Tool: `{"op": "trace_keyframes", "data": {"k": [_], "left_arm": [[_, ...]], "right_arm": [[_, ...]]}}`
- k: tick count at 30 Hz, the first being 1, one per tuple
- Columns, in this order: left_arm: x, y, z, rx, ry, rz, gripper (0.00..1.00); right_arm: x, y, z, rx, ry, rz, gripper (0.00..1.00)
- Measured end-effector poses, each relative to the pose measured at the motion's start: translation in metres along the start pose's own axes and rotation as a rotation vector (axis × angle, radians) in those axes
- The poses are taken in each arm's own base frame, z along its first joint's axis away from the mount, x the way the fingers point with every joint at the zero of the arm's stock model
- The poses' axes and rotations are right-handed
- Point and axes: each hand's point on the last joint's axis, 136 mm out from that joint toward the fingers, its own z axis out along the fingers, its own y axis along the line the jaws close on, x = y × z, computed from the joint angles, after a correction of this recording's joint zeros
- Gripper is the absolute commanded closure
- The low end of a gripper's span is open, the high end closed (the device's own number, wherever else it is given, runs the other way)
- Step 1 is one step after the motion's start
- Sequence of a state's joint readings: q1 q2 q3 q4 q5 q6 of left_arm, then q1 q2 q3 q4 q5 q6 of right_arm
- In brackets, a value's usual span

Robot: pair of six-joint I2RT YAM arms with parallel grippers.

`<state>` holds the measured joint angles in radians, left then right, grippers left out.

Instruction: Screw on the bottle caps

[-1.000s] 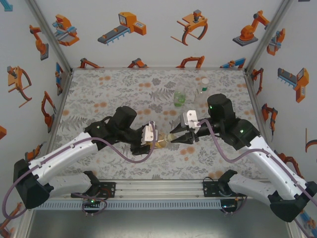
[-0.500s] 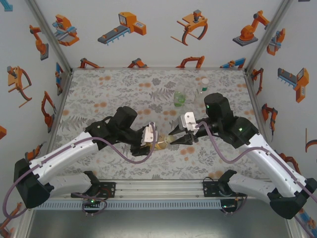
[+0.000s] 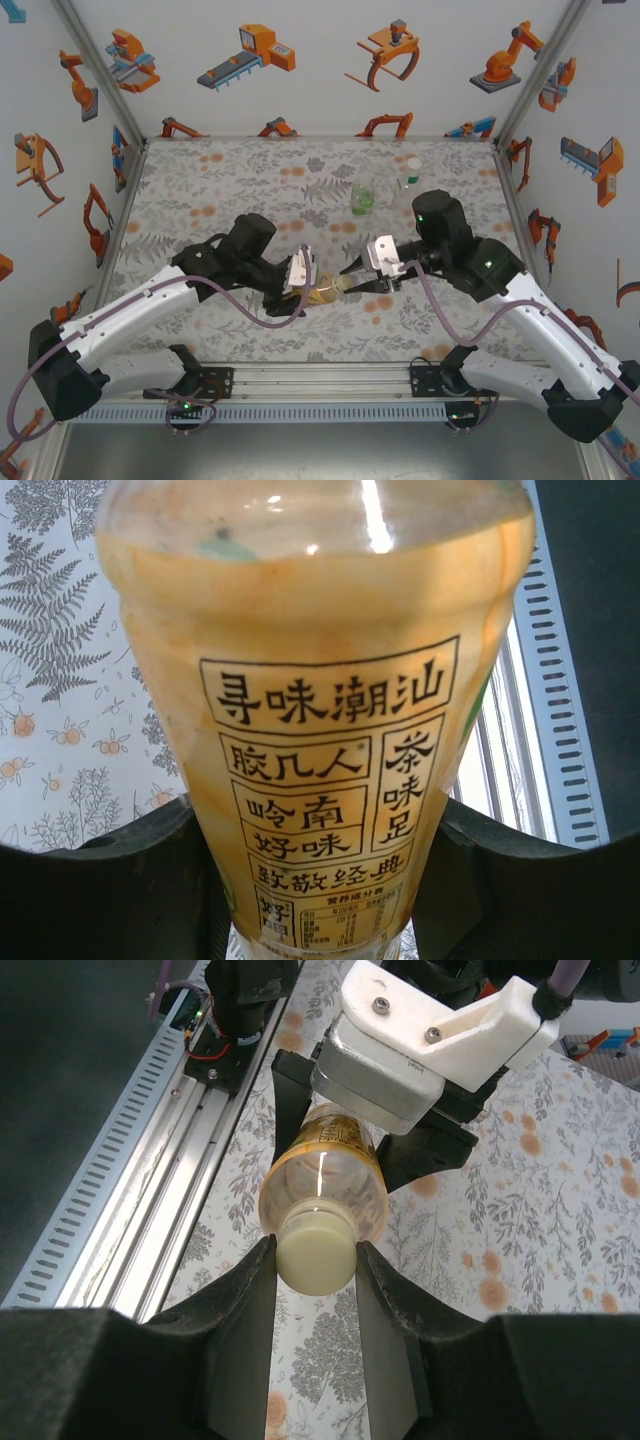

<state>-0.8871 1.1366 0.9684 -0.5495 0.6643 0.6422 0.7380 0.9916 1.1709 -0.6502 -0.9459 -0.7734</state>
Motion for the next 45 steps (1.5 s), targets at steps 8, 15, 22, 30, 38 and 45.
{"op": "trace_keyframes", "data": {"k": [8,15,22,30,38,45], "left_arm": [[0.002,0.001,0.000,-0.002,-0.001,-0.009,1.00],[0.014,0.012,0.007,-0.079,-0.009,-0.003,1.00],[0.028,0.032,0.012,-0.200,0.008,0.000,1.00],[0.026,0.076,0.013,-0.394,-0.022,-0.019,1.00],[0.042,0.110,0.028,-0.504,0.013,-0.070,1.00],[0.040,0.121,0.034,-0.536,-0.011,-0.077,1.00]], "right_arm": [[0.002,-0.002,0.003,-0.006,0.021,0.014,1.00],[0.016,-0.015,0.009,0.059,0.049,0.193,1.00],[0.039,-0.042,0.010,0.255,0.029,0.502,1.00],[0.074,-0.094,-0.013,0.652,-0.042,1.047,1.00],[0.123,-0.121,-0.028,0.957,-0.002,1.484,0.97],[0.132,-0.128,-0.038,1.068,-0.002,1.536,0.84]]}}
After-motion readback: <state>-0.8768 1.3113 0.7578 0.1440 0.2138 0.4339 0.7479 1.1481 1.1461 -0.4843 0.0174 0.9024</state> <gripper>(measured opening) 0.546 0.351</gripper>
